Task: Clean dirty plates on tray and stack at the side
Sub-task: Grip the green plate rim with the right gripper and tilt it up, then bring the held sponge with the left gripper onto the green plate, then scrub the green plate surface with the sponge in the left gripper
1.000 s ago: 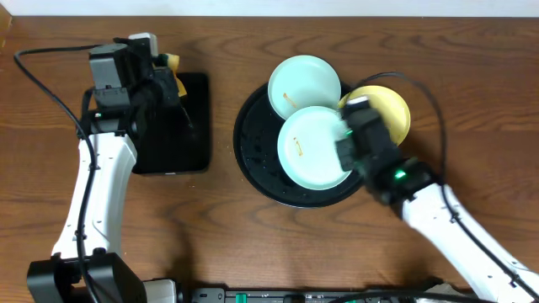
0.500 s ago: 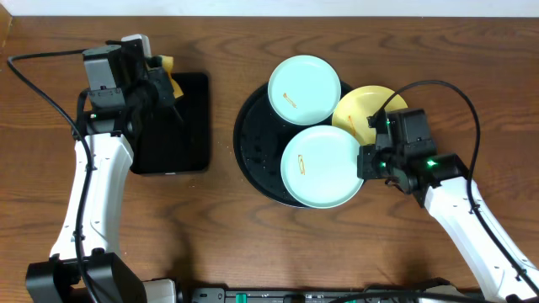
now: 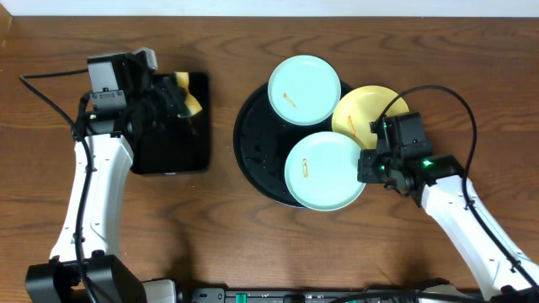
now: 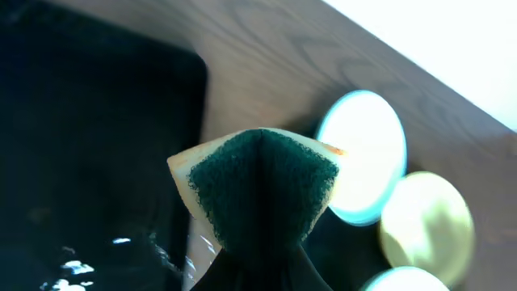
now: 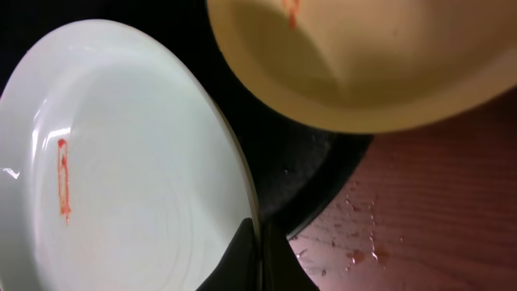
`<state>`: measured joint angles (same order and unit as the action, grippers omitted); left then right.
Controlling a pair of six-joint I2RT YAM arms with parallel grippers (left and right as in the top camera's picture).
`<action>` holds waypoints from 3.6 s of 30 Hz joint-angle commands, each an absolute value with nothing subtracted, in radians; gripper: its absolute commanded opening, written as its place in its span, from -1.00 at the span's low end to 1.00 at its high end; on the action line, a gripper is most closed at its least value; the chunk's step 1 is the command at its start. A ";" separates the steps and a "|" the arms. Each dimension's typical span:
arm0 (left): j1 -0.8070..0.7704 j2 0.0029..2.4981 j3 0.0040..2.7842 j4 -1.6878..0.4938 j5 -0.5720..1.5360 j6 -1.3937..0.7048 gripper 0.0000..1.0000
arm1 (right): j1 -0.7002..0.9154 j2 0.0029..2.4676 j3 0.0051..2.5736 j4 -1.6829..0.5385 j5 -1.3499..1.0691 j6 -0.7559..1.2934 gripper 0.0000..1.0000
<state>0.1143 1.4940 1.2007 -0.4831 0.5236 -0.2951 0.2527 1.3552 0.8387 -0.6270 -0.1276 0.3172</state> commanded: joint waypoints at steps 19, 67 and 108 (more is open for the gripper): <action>-0.393 1.533 1.160 -0.519 0.319 -0.272 -0.85 | 0.250 1.361 0.704 -0.507 -0.086 0.390 -0.98; -0.739 1.719 1.031 -0.327 0.191 -0.220 -0.85 | 0.250 1.422 0.703 -0.467 -0.086 0.388 -0.98; -0.780 1.831 0.999 -0.179 0.162 -0.209 -0.85 | 0.250 1.422 0.703 -0.468 -0.086 0.388 -0.98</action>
